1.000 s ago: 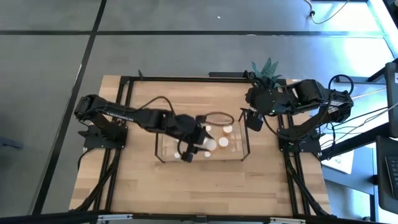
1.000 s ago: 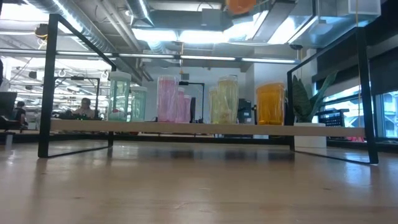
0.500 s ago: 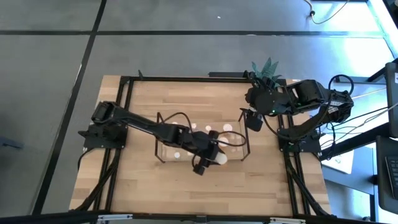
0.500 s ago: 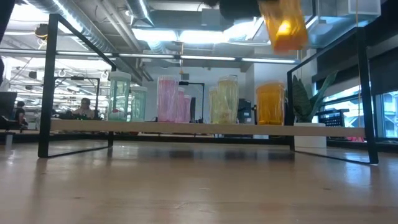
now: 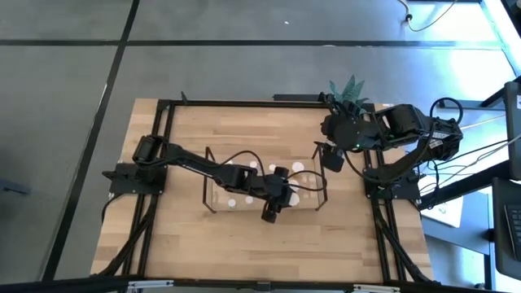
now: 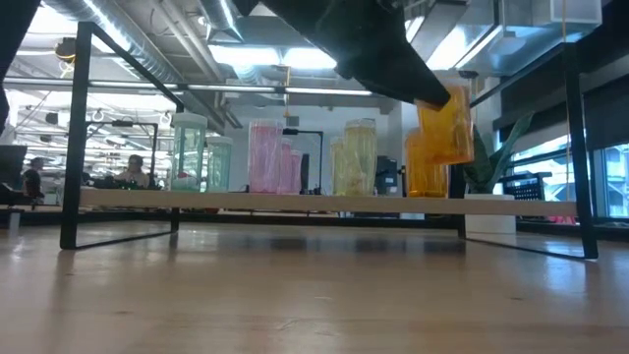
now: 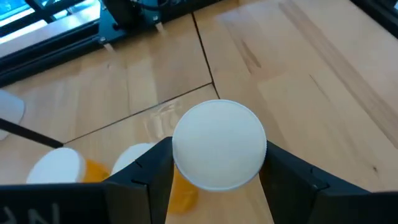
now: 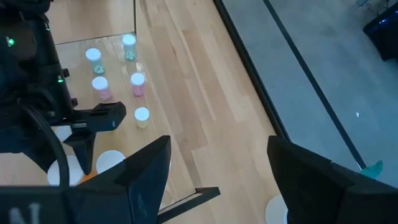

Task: Pick and place medicine bottles onto shelf by color
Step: Put the orange pill bottle on the shelf aligned with the other orange pill bottles

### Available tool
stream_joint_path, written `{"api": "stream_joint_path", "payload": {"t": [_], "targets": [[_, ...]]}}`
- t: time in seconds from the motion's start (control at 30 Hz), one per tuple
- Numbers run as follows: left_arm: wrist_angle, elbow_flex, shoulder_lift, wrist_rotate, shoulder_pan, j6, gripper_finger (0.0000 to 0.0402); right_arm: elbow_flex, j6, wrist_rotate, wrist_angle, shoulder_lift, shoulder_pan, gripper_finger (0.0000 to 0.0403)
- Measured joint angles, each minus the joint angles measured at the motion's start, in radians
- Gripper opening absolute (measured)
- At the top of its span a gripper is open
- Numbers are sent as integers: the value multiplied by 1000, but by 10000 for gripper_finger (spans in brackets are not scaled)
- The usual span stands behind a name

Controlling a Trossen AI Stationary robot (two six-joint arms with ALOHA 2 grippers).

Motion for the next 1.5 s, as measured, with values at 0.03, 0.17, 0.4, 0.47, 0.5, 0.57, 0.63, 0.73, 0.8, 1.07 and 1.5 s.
{"api": "stream_joint_path", "payload": {"t": [0.03,0.17,0.4,0.47,0.5,0.57,0.63,0.73,0.8,1.07,1.5], "targets": [[3,0,2,0,0,0,190,0,0,0,0,0,0,268],[-17,0,2,0,-2,-8,190,0,-1,0,0,0,0,268],[-49,0,2,-1,0,-21,190,0,-1,0,0,0,0,268],[-50,0,2,-1,0,-23,190,0,0,0,0,0,0,268],[-51,0,2,-1,0,-26,190,0,0,0,0,0,0,268],[-51,0,2,-1,0,-26,190,0,-1,0,0,0,0,268],[-51,0,2,-1,0,-27,190,0,-1,0,0,0,0,268],[-51,0,2,-1,0,-44,190,0,-4,-10,-1,0,0,268],[-52,0,2,-1,1,-46,190,0,-13,-50,-2,0,-1,268],[-60,0,2,-1,2,-48,190,0,-28,-140,0,0,0,268],[-79,0,2,-2,9,-54,190,0,-111,-288,21,0,-1,268]]}}
